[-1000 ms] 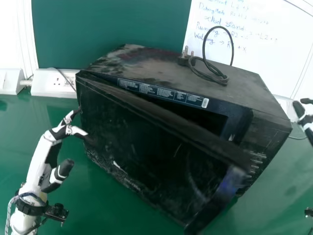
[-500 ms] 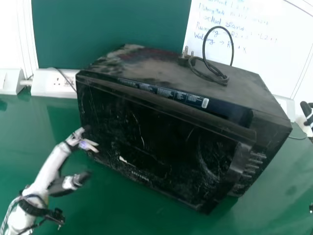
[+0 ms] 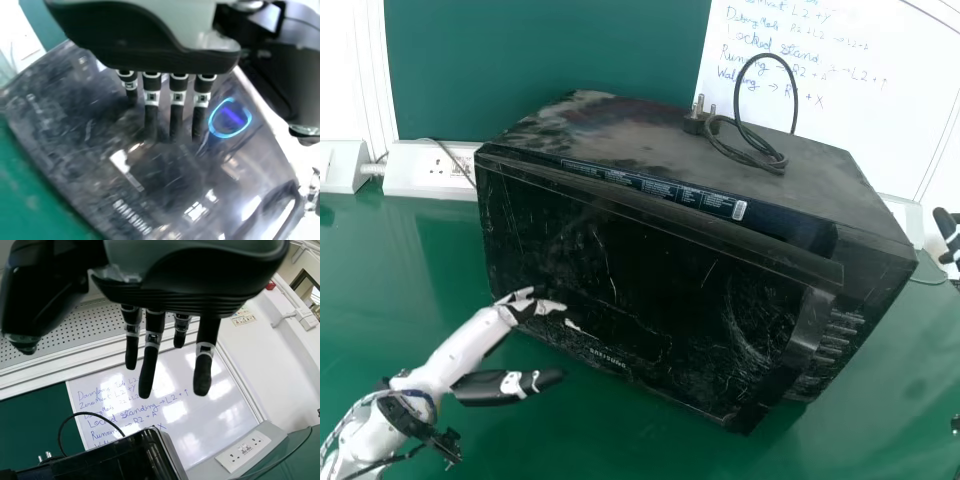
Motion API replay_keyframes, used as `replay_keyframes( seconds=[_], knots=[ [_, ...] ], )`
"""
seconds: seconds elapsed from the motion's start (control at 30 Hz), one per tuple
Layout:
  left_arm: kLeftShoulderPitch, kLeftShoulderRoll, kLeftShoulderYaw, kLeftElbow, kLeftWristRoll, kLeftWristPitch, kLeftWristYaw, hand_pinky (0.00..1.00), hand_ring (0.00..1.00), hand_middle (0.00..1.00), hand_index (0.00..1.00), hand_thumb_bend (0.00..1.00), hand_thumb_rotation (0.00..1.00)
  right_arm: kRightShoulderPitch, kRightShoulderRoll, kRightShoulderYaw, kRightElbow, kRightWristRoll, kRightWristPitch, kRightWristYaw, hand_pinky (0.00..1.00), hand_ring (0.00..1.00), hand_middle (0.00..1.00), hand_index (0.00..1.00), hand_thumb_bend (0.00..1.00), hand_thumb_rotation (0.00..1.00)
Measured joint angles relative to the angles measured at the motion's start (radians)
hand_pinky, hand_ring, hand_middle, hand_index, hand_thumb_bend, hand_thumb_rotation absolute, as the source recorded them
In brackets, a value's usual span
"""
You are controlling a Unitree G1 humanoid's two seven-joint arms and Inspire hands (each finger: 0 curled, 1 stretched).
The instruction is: Put biscuit inside oven
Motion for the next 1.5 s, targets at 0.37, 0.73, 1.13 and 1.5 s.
replay_keyframes(
  seconds=[0.37, 0.73, 1.13, 1.5],
  knots=[
    [-0.017, 0.027, -0.013, -0.001, 0.063, 0.057, 0.000, 0.77, 0.88, 0.93, 0.91, 0.73, 0.02, 0.000, -0.010, 0.009, -0.010, 0.027, 0.009, 0.000, 0.15, 0.25, 0.41, 0.80, 0.94, 0.50],
    [-0.060, 0.029, -0.017, 0.160, 0.083, 0.090, 0.044, 0.94, 0.97, 1.00, 1.00, 0.74, 0.28, 0.003, -0.014, 0.011, -0.016, 0.033, -0.012, -0.020, 0.26, 0.37, 0.50, 0.80, 0.92, 0.42],
    [-0.086, 0.024, -0.019, 0.185, 0.046, 0.110, 0.066, 0.87, 0.94, 0.97, 0.96, 0.76, 0.30, -0.016, -0.014, -0.001, -0.029, 0.109, 0.033, -0.020, 0.41, 0.53, 0.61, 0.78, 0.94, 0.39],
    [-0.071, -0.160, 0.120, 0.188, -0.047, 0.083, 0.364, 0.46, 0.50, 0.53, 0.50, 0.52, 0.06, 0.049, -0.033, 0.002, -0.038, 0.054, -0.008, -0.041, 0.29, 0.39, 0.52, 0.79, 0.92, 0.51]
  ],
)
